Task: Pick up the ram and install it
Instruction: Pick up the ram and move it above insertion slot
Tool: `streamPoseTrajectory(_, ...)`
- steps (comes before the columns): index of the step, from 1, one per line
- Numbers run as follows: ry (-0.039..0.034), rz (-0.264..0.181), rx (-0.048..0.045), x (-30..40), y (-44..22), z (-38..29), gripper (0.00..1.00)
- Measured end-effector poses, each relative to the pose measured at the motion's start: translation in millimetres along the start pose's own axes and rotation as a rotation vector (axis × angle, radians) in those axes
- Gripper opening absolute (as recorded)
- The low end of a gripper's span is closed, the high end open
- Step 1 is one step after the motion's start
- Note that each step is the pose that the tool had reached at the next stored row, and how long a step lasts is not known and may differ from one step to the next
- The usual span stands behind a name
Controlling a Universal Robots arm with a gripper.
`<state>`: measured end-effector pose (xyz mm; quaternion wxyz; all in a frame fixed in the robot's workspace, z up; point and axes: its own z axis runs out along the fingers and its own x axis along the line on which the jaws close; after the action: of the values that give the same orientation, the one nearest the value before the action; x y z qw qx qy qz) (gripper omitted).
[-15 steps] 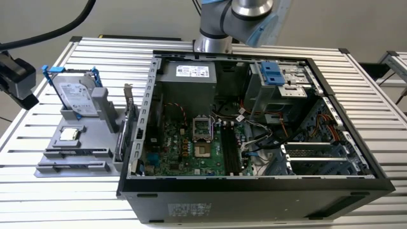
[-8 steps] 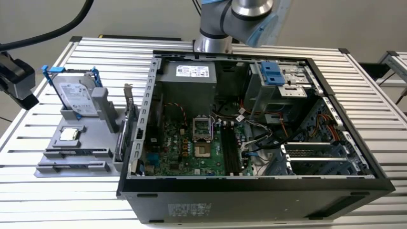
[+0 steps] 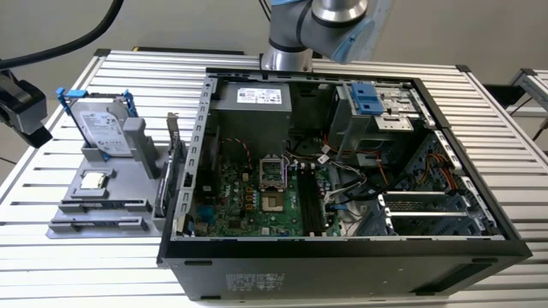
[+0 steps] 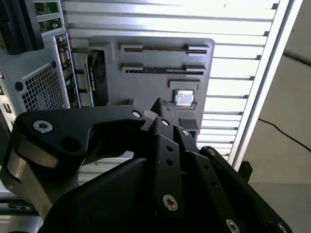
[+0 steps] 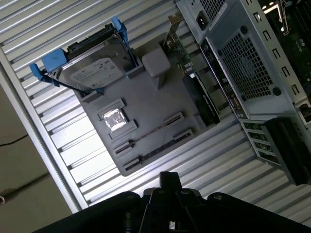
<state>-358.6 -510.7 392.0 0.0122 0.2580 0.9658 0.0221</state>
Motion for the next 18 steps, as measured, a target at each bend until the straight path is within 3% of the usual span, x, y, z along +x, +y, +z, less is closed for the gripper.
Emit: streamPoseTrajectory(18, -0.0037, 0.076, 0.0009, 0.4, -0.2, 0.0, 0.0)
